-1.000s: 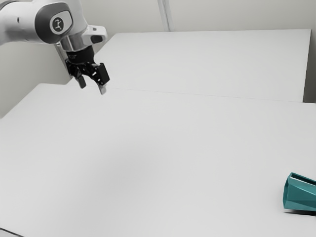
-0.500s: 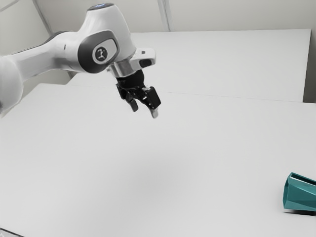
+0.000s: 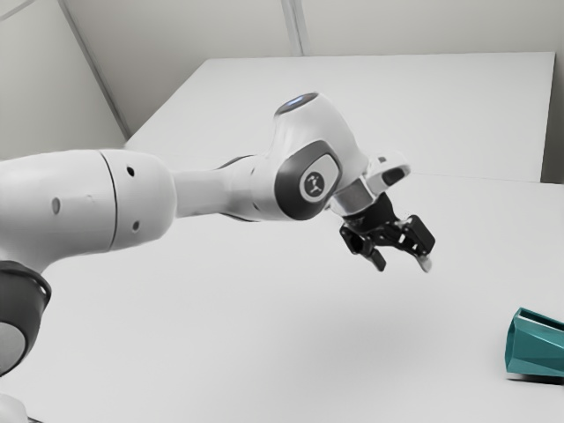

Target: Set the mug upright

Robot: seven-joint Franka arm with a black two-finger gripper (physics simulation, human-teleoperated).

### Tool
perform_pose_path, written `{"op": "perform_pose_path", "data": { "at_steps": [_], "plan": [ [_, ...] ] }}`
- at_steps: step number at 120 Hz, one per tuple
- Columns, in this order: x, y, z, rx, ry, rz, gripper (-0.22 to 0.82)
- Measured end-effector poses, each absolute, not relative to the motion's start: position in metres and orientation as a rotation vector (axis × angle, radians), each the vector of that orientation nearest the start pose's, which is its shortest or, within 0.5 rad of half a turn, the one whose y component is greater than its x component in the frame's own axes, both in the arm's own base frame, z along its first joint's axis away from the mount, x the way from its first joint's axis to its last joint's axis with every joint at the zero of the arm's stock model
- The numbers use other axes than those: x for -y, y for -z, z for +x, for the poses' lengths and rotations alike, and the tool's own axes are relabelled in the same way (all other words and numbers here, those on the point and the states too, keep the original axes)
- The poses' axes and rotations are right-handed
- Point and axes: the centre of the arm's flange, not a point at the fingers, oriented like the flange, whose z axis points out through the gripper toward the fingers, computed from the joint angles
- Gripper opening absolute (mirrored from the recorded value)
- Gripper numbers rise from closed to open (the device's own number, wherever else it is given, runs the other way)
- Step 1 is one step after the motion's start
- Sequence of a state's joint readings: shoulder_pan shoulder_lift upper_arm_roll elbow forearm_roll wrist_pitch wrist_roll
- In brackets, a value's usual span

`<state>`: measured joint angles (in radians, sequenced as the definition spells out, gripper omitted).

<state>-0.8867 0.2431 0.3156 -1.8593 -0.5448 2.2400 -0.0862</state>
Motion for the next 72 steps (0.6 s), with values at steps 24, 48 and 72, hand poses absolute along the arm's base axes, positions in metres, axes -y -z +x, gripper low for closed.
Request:
{"op": "perform_pose_path", "data": {
  "at_steps": [24, 48, 72],
  "plan": [
    [0.41, -0.38, 0.503, -0.174, 0.055, -3.631, 0.6],
    [0.458, -0.358, 0.493, -0.083, 0.094, -3.687, 0.6],
    [0.493, -0.343, 0.487, -0.02, 0.123, -3.726, 0.6]
  ]
}}
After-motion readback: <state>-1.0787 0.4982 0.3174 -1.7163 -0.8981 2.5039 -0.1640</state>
